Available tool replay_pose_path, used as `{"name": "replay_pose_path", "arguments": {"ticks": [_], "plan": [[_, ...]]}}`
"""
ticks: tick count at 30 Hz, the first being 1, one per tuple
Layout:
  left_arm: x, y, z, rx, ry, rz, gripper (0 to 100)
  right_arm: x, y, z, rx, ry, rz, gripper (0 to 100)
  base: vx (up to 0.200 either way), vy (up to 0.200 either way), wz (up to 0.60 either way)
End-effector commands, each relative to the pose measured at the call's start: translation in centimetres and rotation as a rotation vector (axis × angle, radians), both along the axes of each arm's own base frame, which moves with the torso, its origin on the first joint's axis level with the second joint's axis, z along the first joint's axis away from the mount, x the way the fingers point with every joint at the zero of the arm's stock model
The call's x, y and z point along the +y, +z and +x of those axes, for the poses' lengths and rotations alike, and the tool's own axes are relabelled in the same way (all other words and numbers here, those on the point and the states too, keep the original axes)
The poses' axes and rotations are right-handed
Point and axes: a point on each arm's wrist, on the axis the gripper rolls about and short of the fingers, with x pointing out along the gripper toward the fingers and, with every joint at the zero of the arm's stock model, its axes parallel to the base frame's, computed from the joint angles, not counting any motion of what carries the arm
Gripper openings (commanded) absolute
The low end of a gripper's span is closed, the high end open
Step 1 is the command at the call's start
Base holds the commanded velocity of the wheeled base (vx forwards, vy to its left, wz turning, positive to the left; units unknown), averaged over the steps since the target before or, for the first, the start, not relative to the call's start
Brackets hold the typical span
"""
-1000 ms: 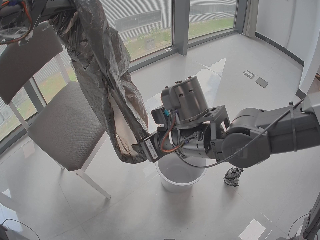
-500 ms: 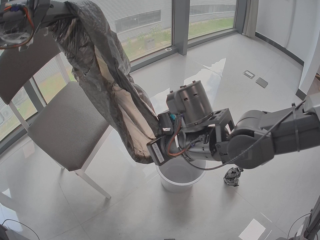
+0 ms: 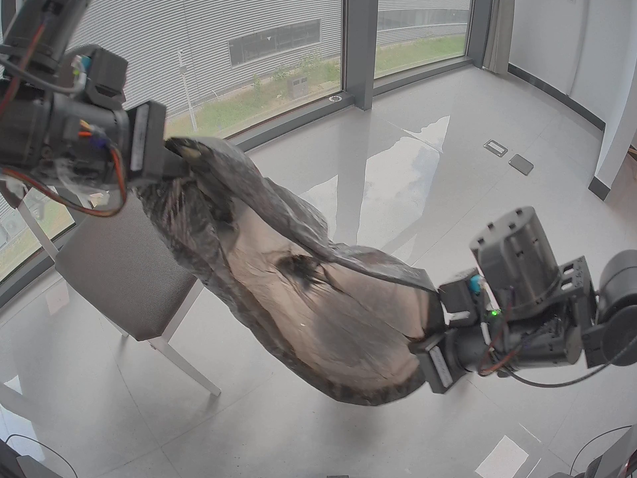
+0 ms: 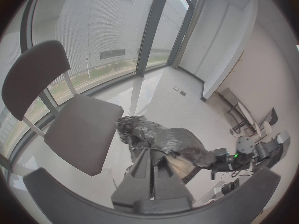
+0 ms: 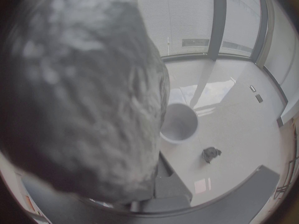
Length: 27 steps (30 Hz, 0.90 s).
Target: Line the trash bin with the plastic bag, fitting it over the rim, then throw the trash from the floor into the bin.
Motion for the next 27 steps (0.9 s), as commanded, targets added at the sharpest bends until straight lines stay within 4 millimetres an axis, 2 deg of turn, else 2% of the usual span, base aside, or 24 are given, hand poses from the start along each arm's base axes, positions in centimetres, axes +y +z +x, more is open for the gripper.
{"name": "replay_pose_path", "arguments": {"ticks": [1, 3, 7, 12, 15, 16, 18, 21, 27], "plan": [[-3.8, -5.4, 4.7, 0.168, -0.019, 0.12, 0, -4.1, -0.2, -0.9, 0.044, -0.058, 0.017, 0, 0.0, 0.0, 0.0], [-4.5, -6.4, 5.6, 0.196, -0.02, 0.134, 0, -4.4, -0.3, -0.5, 0.067, -0.058, 0.032, 0, 0.0, 0.0, 0.0], [-5.9, -8.6, 7.4, 0.241, -0.024, 0.139, 0, -4.5, -1.9, 0.7, 0.131, -0.079, 0.006, 0, 0.0, 0.0, 0.0], [-8.9, -12.0, 10.7, 0.275, -0.017, 0.007, 0, -4.8, -3.8, 2.4, 0.209, -0.109, -0.013, 0, 0.0, 0.0, 0.0], [-9.8, -13.7, 12.1, 0.276, -0.006, -0.008, 0, -4.8, -4.4, 3.0, 0.238, -0.112, -0.012, 0, 0.0, 0.0, 0.0], [-9.8, -13.7, 12.1, 0.276, -0.006, -0.008, 0, -4.8, -4.4, 3.0, 0.238, -0.112, -0.012, 0, 0.0, 0.0, 0.0], [-10.2, -15.8, 13.2, 0.313, 0.007, 0.016, 0, -4.6, -5.5, 4.0, 0.263, -0.113, -0.037, 0, 0.0, 0.0, 0.0], [-9.9, -16.9, 14.0, 0.342, 0.015, 0.016, 0, -4.2, -6.0, 4.9, 0.273, -0.112, -0.046, 0, 0.0, 0.0, 0.0], [-8.0, -17.3, 15.9, 0.36, 0.049, -0.037, 0, -3.4, -6.6, 6.1, 0.285, -0.115, -0.049, 0, 0.0, 0.0, 0.0]]}}
